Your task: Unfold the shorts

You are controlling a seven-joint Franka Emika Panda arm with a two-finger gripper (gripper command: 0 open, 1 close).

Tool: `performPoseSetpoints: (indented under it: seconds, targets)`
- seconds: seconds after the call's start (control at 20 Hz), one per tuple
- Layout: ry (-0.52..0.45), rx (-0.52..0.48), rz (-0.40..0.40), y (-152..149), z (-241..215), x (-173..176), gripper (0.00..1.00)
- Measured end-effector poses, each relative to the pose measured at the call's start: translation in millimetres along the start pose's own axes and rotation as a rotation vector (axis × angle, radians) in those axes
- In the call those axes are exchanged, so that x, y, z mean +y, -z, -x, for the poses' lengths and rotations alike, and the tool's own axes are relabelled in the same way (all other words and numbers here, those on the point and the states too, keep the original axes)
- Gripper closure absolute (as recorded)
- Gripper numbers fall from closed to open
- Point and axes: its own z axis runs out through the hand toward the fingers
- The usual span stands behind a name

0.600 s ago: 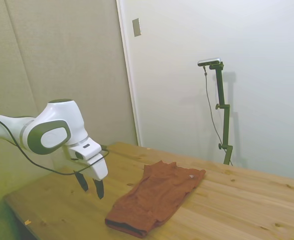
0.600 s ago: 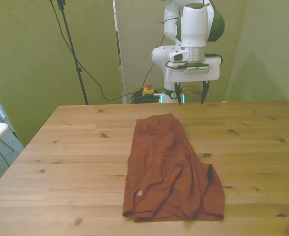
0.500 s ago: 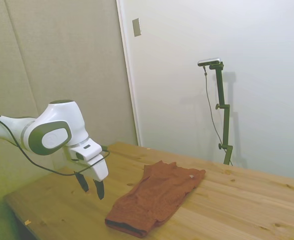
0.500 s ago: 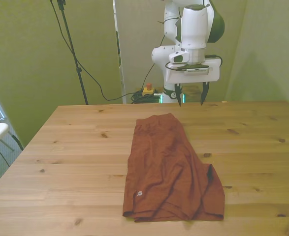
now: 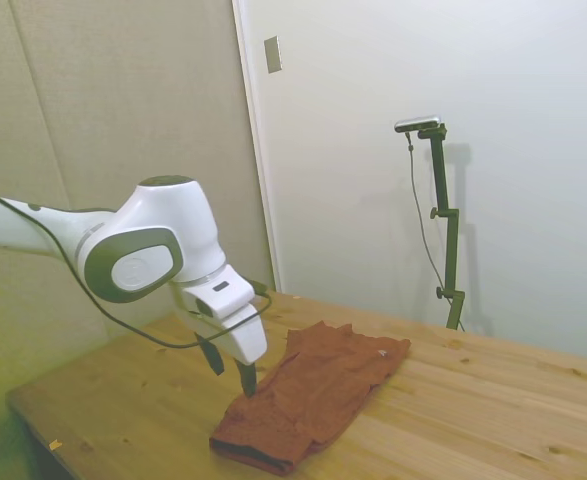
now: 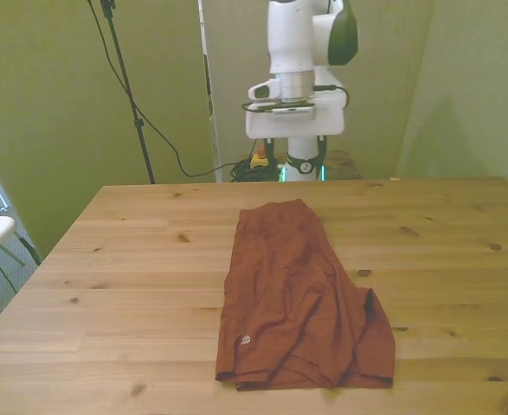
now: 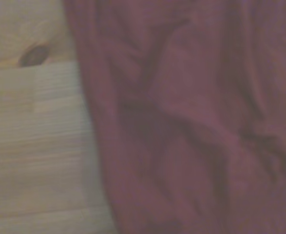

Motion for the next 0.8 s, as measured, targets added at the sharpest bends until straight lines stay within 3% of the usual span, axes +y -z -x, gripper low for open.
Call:
performPoseSetpoints:
  seconds: [0.2,0.35,0.8]
  targets:
    - [-0.097,-0.044,0.014,-9,-70,46,0.0]
    - [-0.14,-0.072,0.027,-26,-97,69,0.0]
    - [-0.155,-0.321,-0.055,-66,-149,92,0.0]
